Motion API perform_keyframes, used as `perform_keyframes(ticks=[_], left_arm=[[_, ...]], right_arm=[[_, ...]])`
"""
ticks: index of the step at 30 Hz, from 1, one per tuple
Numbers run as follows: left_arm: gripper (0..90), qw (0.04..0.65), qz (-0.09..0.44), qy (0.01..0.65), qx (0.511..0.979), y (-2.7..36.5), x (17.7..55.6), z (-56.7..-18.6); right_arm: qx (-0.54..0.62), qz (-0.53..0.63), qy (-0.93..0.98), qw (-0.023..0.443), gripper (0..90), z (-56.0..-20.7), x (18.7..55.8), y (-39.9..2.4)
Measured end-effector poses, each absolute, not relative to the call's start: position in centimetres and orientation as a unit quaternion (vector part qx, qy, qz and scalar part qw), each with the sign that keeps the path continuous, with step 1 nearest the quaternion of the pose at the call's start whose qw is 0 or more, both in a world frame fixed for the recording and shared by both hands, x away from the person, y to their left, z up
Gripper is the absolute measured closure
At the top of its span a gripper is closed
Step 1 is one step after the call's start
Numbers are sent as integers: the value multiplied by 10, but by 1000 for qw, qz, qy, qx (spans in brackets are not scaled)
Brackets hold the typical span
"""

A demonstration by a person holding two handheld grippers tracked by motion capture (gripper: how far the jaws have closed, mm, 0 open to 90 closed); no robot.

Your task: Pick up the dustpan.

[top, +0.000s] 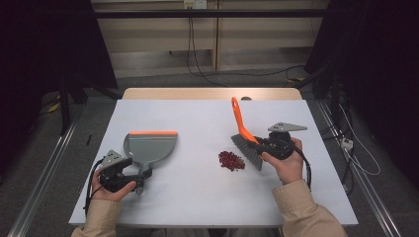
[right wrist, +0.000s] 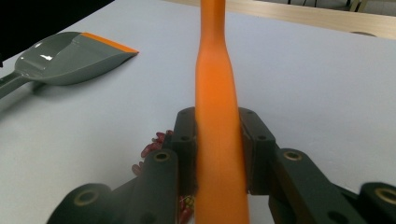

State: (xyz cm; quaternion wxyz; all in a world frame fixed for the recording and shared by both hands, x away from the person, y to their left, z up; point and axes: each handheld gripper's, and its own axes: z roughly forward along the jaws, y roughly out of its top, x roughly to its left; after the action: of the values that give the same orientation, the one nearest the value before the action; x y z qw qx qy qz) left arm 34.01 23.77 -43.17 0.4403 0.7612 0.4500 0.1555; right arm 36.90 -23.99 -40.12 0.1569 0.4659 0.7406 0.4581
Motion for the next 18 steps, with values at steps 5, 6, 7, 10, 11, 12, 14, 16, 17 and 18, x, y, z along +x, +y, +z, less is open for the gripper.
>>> perform_keyframes(ticks=[5, 6, 7, 10, 11, 12, 14, 16, 17, 18], left_arm=[[139, 433, 150, 455, 763, 238, 339, -433], [141, 431, 151, 455, 765, 237, 339, -434], [145, 429, 151, 455, 765, 237, 339, -434], [158, 423, 150, 460, 766, 238, 339, -436], [158, 421, 149, 462, 766, 239, 339, -436], [161, 420, 150, 463, 766, 239, 339, -436], [165, 420, 151, 465, 765, 240, 338, -436], [170, 418, 152, 467, 765, 241, 338, -437], [173, 417, 151, 469, 764, 241, 338, -437], [177, 415, 152, 469, 765, 241, 338, -438]], right_arm=[[469, 461, 738, 153, 717, -403, 368, -242], [469, 461, 738, 153, 717, -403, 368, -242], [470, 460, 737, 155, 717, -403, 368, -242], [467, 463, 737, 153, 716, -403, 369, -242], [467, 466, 736, 154, 716, -403, 369, -242], [466, 467, 736, 154, 717, -402, 369, -242], [467, 466, 736, 154, 716, -402, 368, -242], [466, 468, 735, 154, 717, -403, 369, -243], [467, 469, 734, 153, 716, -403, 369, -243], [464, 470, 735, 153, 716, -403, 369, -243]])
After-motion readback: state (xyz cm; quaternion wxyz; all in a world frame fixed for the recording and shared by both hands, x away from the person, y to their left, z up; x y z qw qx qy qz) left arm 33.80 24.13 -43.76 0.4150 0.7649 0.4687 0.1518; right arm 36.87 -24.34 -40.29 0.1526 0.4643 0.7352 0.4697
